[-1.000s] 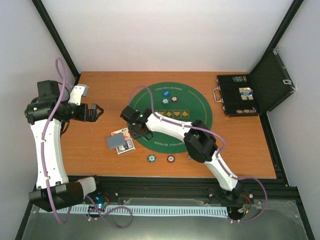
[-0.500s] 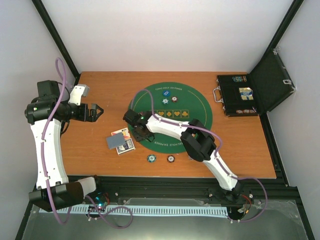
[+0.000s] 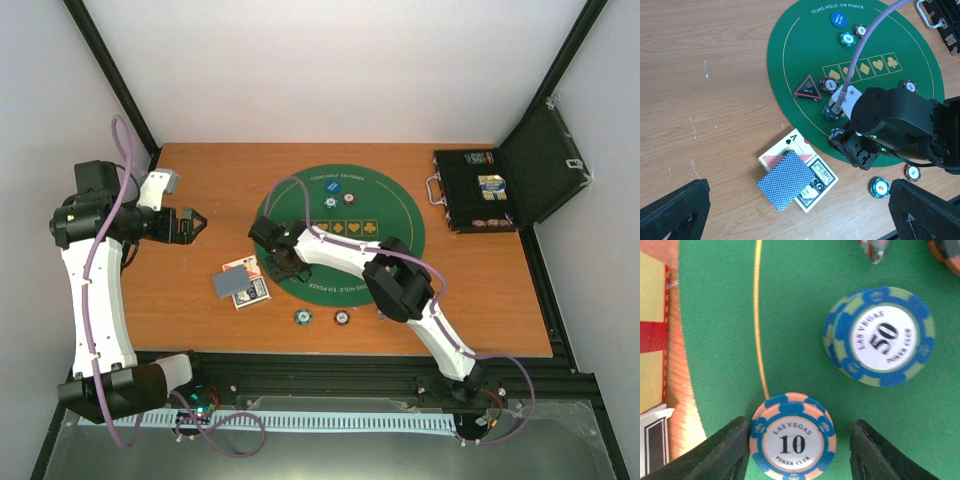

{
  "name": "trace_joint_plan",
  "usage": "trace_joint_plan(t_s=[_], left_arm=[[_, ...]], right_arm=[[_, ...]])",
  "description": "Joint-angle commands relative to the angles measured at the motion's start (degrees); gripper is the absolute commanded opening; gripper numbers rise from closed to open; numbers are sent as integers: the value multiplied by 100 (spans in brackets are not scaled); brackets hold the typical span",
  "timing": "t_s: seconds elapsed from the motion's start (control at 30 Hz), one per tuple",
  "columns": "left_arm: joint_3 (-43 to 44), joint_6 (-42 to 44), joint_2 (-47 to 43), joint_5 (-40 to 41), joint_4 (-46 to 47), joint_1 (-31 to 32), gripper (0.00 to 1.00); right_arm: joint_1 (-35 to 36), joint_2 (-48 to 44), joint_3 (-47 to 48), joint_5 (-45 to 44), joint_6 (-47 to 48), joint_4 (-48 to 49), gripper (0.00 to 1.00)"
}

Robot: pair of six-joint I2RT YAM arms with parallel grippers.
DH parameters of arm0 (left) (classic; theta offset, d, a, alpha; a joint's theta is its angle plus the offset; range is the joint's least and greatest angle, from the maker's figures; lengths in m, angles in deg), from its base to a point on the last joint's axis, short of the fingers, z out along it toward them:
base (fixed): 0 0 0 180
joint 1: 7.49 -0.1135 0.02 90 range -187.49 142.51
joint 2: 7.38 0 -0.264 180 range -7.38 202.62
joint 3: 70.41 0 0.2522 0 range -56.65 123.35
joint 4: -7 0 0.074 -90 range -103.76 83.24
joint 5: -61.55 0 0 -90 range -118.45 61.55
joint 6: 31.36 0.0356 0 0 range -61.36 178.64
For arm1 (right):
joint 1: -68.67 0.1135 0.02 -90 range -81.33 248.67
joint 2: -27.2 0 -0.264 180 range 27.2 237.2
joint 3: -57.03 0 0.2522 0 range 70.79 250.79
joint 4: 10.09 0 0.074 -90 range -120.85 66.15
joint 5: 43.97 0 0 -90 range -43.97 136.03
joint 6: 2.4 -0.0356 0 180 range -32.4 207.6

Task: Distribute texas hold em gaming equipment

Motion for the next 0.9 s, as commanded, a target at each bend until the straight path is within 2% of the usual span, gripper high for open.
trace_joint_plan(t_s=[0.0,0.1,0.23,0.37,0.63,0.87], left_arm=[[84,90,-53,-9,-140,-34,100],[107,85,-53,4,-143,-38,100],[148,112,-51,7,-168,-34,100],[124,121,-44,-26,-175,-34,100],[95,125,-42,-107,-146,-34,100],[32,110,-19,-112,-99,-35,100]], right_arm=[[-105,-481,10,-158,96,-218,59],[-105,-803,-76,-245,187,-339,61],[-105,-1660,-684,-398,241,-339,65],[-127,-2756,-1924,-541,163,-171,72],[-302,-4649,-4457,-756,-370,-178,77],[-637,-5626,-5522,-718,-720,-211,80]])
